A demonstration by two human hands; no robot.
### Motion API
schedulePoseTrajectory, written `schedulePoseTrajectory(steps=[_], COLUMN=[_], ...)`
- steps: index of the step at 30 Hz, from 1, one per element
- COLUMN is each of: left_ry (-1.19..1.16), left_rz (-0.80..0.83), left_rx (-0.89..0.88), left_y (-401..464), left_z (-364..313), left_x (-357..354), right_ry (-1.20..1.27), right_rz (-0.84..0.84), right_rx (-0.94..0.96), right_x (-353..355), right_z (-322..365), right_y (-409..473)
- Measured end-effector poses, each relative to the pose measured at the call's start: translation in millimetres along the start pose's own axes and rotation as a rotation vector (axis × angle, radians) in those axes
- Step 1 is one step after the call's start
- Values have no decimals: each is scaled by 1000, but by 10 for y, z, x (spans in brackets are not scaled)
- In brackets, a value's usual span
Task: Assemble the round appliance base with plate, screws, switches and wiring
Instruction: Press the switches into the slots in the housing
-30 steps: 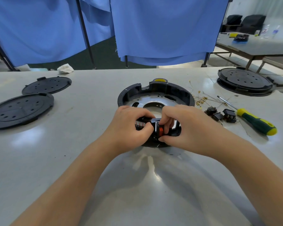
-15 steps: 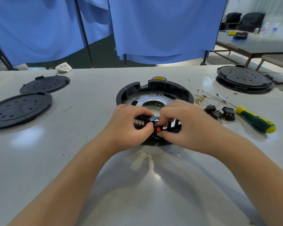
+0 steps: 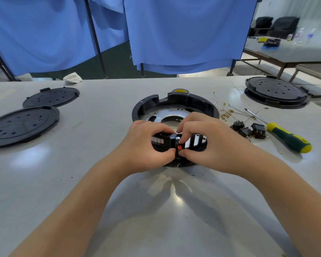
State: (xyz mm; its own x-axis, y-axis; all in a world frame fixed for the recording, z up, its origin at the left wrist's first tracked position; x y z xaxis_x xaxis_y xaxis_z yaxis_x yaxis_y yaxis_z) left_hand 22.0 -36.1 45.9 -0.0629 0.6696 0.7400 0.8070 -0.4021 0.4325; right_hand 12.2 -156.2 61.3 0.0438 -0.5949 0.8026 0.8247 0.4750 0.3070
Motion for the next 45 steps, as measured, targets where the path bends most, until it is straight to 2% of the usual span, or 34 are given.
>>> schedulePoseTrajectory(steps=[21, 27, 36, 45], left_ry=[-18, -60, -103, -110], left_rz=[-10, 6, -16, -43], left_rx=[26, 68, 68, 42], left_y=[-7, -11, 2, 1], left_z=[50, 100, 121, 118], left_x=[-1, -25, -17, -35], right_ry=[-20, 81, 125, 118], right_rz=[-57, 27, -61, -67], right_rx=[-59, -160, -151, -160], right_x=[23, 29, 40, 34], right_z=[-108, -289, -311, -312], right_y=[38, 57, 84, 90])
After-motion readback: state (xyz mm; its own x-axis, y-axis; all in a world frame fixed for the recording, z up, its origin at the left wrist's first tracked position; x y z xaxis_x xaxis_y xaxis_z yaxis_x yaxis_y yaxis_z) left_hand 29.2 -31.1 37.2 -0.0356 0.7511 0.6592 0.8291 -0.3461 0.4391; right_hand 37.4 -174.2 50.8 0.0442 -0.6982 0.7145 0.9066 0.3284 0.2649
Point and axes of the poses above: each hand's wrist, its own y-axis towards the middle knuckle, its own x-axis out of the back of the hand, z = x × y, the point moved 8 cm from there along y, towards the middle knuckle, and after that the axes turned 7 degrees about -x, right-handed, at the moved point
